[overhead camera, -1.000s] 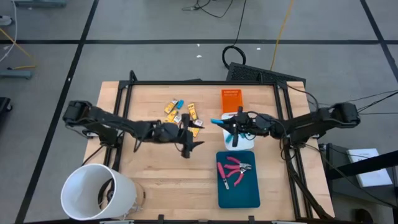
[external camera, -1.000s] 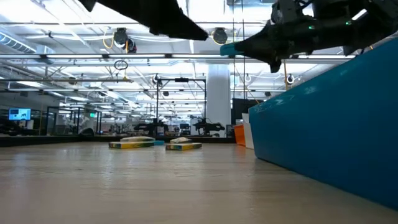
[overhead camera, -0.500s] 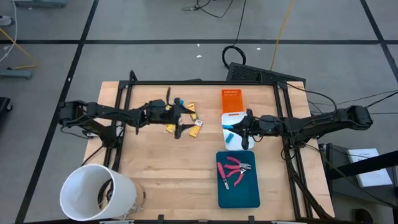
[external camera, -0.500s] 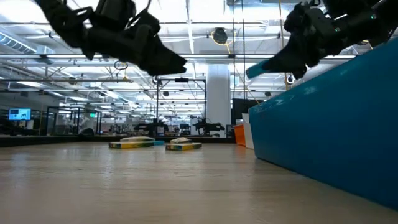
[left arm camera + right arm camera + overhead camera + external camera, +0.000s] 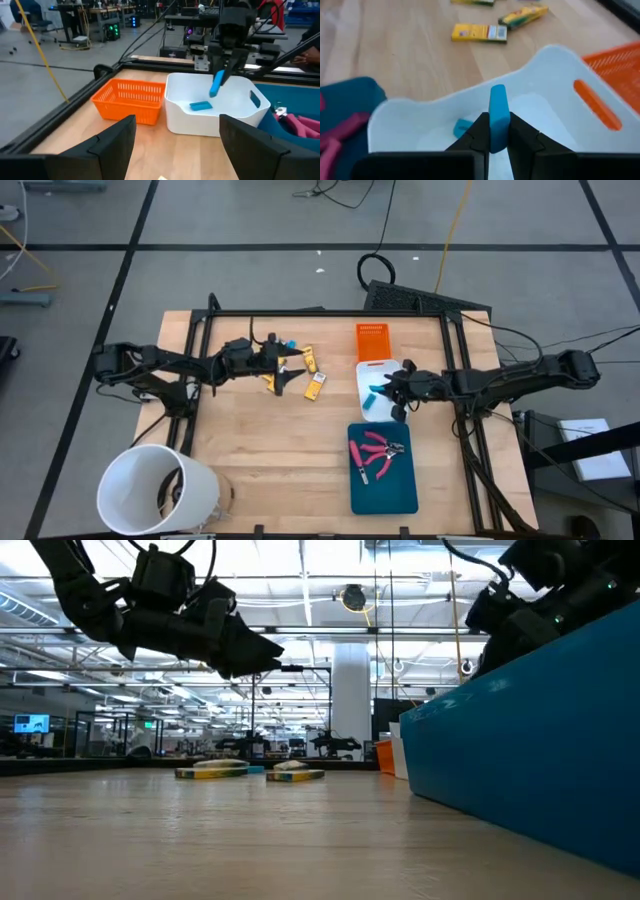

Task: Pick & Place School Supplies
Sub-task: Put the blue eraser into the white bin

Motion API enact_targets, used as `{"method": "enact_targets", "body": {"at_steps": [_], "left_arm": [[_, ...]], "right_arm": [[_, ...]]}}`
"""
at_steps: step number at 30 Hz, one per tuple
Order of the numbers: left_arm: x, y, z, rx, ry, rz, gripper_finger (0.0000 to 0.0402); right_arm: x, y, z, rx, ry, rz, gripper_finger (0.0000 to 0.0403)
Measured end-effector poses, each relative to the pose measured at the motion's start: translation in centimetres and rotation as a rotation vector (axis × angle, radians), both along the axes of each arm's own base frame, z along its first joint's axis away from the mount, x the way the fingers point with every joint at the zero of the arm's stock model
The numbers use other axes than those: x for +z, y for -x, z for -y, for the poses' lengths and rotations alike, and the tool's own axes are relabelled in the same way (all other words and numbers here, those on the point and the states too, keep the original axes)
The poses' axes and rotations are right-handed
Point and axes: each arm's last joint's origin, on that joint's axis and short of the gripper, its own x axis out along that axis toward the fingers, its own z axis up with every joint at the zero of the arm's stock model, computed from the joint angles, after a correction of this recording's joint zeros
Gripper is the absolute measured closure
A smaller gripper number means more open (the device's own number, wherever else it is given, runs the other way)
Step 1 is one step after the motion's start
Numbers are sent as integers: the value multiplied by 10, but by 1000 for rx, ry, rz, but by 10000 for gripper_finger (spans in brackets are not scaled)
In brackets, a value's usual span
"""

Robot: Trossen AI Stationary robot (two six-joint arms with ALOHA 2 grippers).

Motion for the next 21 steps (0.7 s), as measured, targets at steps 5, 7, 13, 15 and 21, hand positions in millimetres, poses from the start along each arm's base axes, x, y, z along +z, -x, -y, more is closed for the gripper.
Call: {"method": "enact_targets", "body": {"at_steps": [5,7,13,15,21], "left_arm": [[0,-1,3,-11,2,-4,117],[-1,-1,4,-14,2,-4,117],[-1,-2,8,-31,2,-5,117],[-1,-2,9,-34,0,-6,117],[-1,-3,10,-38,-1,-8,117]], "right_arm": [[-12,6,4,-28,-11,-37,371],[-14,7,7,-47,-19,-47,372],[-19,9,9,-29,-77,-57,361],[-20,10,9,-35,-88,-60,355],[-20,10,10,-36,-90,-54,350]]}}
